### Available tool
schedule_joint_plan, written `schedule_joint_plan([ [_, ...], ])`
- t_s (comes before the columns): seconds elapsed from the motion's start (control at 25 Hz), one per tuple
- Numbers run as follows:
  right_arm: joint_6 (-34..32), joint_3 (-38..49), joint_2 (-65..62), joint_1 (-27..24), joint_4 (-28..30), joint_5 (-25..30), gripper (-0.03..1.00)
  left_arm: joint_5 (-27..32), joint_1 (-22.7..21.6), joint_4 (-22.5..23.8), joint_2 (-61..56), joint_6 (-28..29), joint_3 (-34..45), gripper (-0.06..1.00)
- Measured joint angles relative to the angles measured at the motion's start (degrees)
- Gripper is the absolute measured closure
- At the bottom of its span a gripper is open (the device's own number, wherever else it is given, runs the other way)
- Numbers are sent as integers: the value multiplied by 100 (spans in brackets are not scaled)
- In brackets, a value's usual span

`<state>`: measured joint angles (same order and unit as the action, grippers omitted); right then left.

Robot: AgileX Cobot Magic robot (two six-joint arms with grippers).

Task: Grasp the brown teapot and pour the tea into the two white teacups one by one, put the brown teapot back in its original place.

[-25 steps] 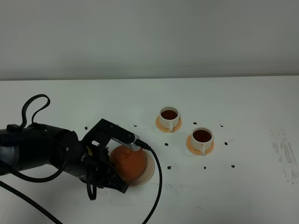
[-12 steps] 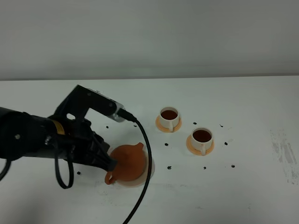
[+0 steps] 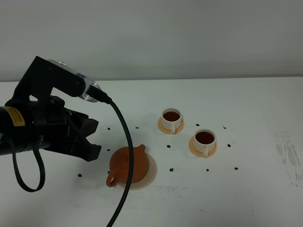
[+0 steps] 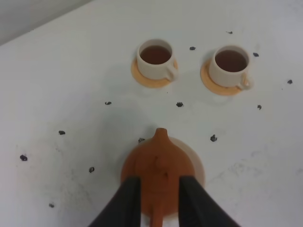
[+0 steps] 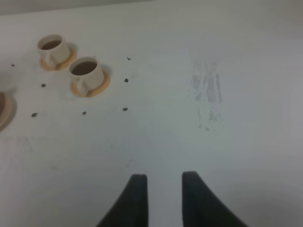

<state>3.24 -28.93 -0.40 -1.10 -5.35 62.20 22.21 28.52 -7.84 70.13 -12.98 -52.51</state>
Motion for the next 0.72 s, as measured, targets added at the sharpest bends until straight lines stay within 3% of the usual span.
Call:
schedule_joint_plan([
  [0.16, 0, 0, 0, 0, 0, 0, 76, 124, -24, 460, -236, 0, 0, 71],
  [0.32, 0, 0, 0, 0, 0, 0, 76, 844, -310, 784, -850, 159, 0, 72],
  [0.48, 0, 0, 0, 0, 0, 0, 76, 1921, -1126, 784, -1564, 627, 0, 77],
  [0.72, 0, 0, 0, 0, 0, 0, 76, 3194, -2311, 784, -2935, 734, 0, 89],
])
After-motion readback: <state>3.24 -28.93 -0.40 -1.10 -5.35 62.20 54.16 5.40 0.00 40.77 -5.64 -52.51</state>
